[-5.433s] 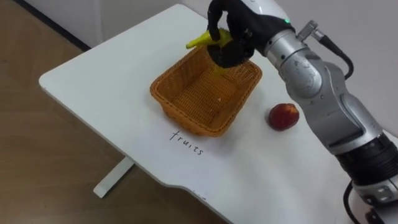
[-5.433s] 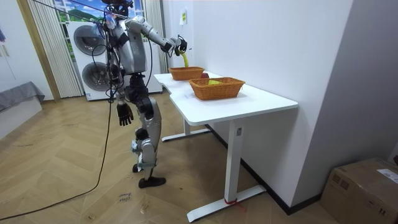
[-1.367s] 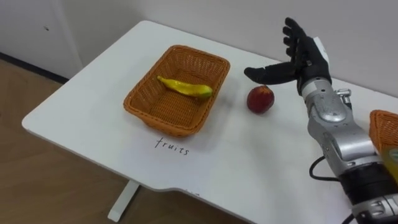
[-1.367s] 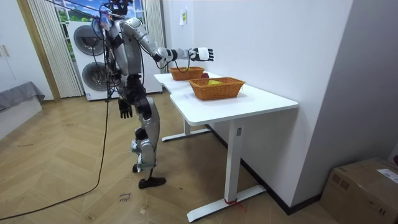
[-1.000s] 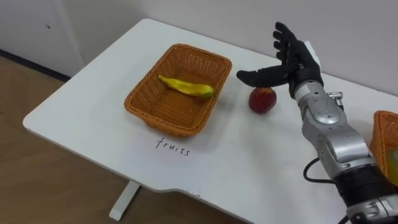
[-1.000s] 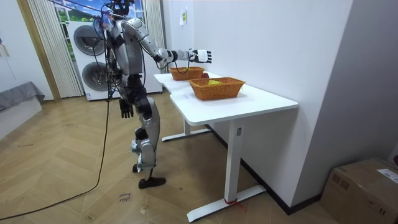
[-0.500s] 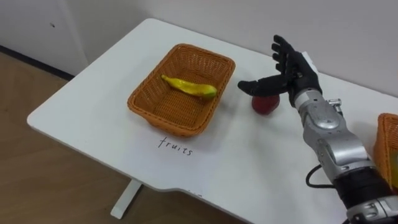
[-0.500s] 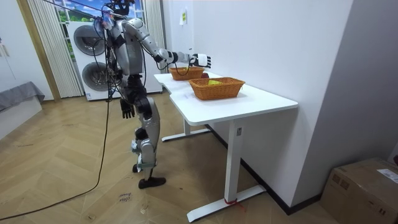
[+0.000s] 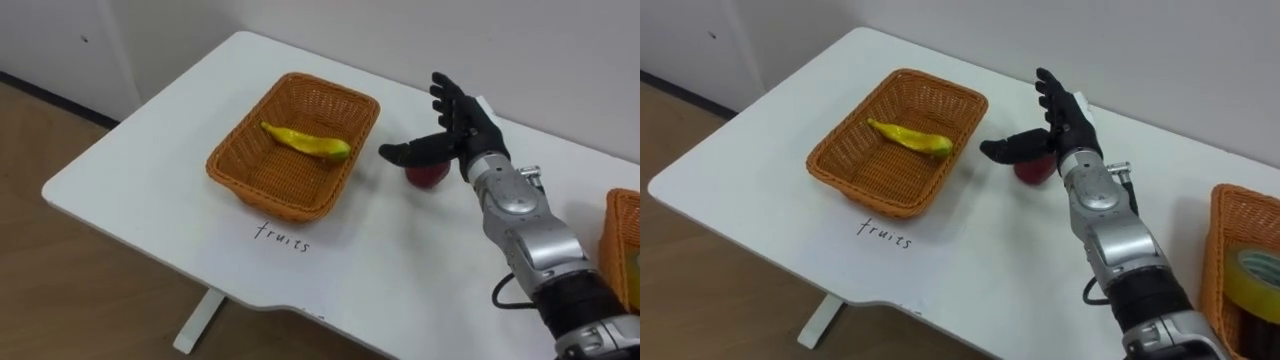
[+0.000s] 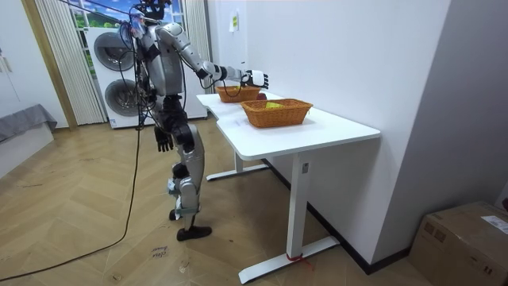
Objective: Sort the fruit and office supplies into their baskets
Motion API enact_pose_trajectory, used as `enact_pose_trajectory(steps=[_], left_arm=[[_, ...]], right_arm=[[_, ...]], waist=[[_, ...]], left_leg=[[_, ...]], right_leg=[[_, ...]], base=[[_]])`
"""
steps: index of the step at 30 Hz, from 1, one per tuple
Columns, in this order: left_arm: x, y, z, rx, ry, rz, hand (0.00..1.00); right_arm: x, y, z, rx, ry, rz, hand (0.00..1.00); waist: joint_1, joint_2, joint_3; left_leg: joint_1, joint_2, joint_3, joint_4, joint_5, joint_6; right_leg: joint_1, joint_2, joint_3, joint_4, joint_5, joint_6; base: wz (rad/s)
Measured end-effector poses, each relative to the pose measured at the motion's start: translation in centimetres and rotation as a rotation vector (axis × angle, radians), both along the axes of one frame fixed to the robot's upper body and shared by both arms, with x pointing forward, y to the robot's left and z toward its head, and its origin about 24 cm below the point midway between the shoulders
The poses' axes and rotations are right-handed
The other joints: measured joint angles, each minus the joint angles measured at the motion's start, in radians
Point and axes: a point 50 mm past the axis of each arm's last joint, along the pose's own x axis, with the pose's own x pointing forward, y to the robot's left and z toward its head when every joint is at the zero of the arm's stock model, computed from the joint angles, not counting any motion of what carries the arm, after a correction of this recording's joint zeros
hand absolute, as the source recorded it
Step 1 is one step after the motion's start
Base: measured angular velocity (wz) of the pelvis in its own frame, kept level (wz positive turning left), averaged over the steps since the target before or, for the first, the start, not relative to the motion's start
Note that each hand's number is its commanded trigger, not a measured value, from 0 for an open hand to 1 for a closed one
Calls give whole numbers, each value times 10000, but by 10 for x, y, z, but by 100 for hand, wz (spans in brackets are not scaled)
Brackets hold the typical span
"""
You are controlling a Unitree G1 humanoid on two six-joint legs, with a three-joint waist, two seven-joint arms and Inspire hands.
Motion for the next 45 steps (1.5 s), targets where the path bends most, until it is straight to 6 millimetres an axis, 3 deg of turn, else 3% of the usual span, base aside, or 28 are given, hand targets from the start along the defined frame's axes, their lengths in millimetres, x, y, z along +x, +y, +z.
enact_pose_trajectory(steps=[24,45], left_arm=[[-14,-1,0,-168,294,249,0],[-11,-2,0,-504,219,173,0]], right_arm=[[-3,-9,-15,-1062,679,252,0],[0,-21,-20,-895,1096,29,0]], waist=[[-8,62,-3],[-41,102,20]], left_leg=[[-79,-83,-220,-20,2,31],[15,-89,-322,2,3,29]], right_leg=[[20,-23,-137,-121,7,44],[158,-35,-239,-129,8,44]], base=[[1],[1]])
